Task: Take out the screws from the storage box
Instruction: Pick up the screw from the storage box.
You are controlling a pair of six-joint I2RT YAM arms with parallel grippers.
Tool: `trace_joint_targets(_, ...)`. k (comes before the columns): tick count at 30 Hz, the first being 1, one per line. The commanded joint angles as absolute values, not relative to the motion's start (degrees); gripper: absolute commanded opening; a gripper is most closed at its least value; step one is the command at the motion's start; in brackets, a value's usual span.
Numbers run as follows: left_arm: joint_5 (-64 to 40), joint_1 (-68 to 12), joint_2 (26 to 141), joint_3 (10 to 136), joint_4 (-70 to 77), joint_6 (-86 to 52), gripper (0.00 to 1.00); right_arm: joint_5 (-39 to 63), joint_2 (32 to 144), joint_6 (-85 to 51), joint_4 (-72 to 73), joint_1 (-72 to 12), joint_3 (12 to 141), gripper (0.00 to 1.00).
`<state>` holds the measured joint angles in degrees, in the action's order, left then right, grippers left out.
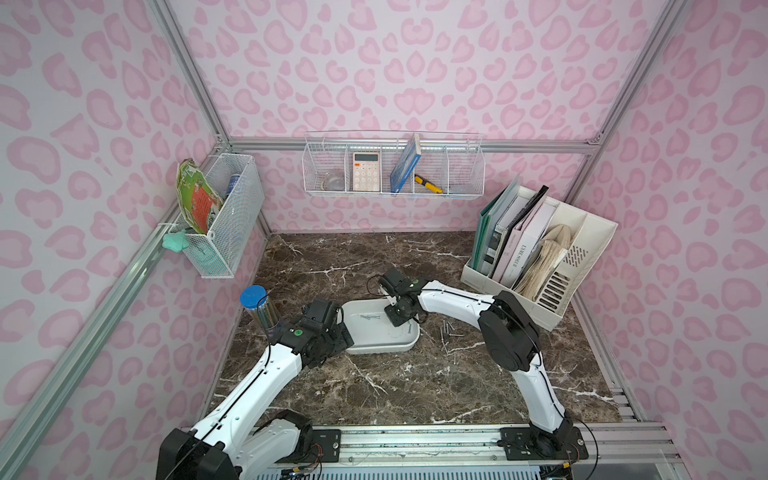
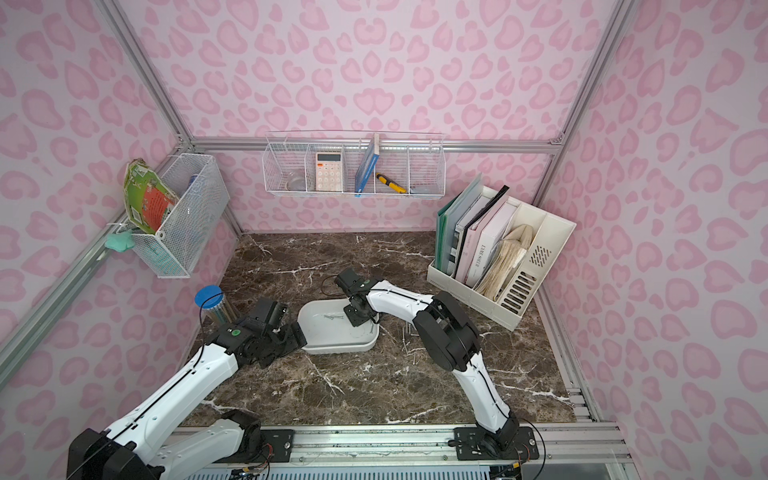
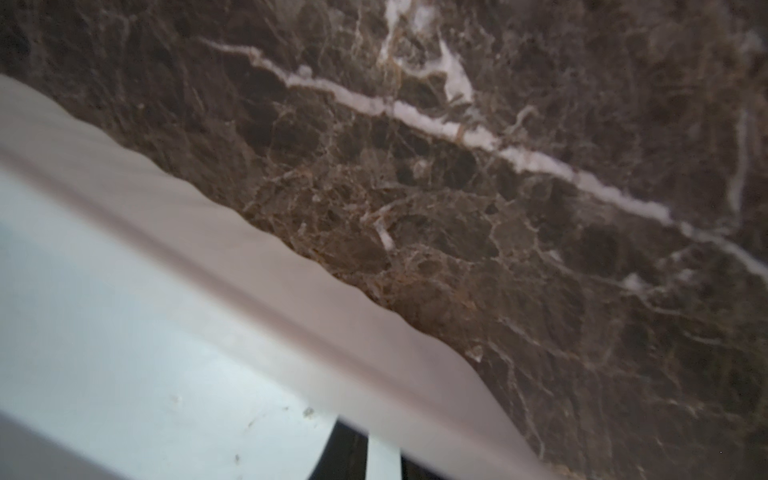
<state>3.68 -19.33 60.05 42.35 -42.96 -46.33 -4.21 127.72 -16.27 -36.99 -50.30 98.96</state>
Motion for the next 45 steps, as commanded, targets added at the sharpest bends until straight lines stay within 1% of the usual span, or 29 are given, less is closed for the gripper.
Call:
trace_joint_targets(1, 3.56, -19.25, 59.88, 42.04, -43.21, -46.49, 0.86, -3.81, 128.25, -16.33, -39.39, -50.58, 99.91, 0.18)
trace_joint_targets(8, 3.60, -19.25, 59.84, 42.06, -43.26, -46.41, 0.86, -3.44, 130.77, -18.12, -42.47, -50.48, 101.37, 0.14)
trace_joint_targets(16, 3.89, -19.17, 59.50, 41.98, -43.78, -46.26, 0.86, -2.86, 134.94, -19.27, -46.43, -50.44, 103.69, 0.13)
trace_joint_targets(20, 4.26, -19.12, 59.38, 42.40, -44.55, -46.36, 0.86, -3.54, 135.28, -19.70, -46.49, -50.51, 104.19, 0.06)
trace_joint_targets(22, 4.46, -19.16, 59.16, 42.45, -44.82, -46.39, 0.86, -3.58, 134.92, -19.95, -46.45, -50.53, 105.08, 0.03)
trace_joint_targets(28, 4.52, -19.16, 58.91, 43.37, -45.69, -46.41, 0.86, -3.71, 131.87, -20.54, -45.11, -51.00, 107.77, 0.01)
trace_joint_targets(45, 4.97, -19.20, 58.89, 44.54, -46.85, -46.18, 0.86, -7.19, 125.15, -24.25, -42.58, -51.34, 107.31, 0.01)
